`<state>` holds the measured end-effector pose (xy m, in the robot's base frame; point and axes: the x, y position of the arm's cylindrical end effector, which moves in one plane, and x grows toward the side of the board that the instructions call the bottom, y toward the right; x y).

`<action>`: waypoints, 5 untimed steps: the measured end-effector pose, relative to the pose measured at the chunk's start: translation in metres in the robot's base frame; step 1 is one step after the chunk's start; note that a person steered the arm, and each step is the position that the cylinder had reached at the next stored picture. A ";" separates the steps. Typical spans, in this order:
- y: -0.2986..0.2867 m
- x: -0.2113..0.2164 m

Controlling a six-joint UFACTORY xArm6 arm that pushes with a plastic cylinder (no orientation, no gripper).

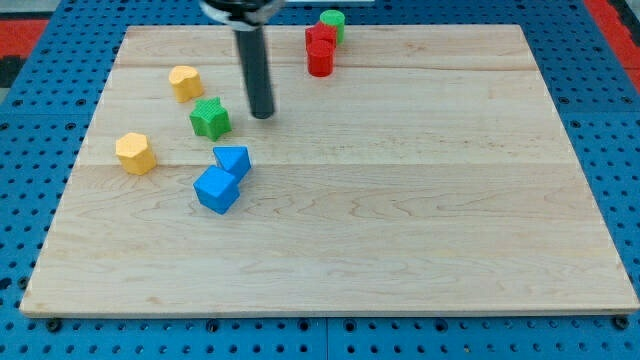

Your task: Separate the blue blocks on the board

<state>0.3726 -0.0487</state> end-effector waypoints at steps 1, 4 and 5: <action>0.008 0.073; -0.089 0.085; -0.070 0.085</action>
<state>0.4578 -0.1190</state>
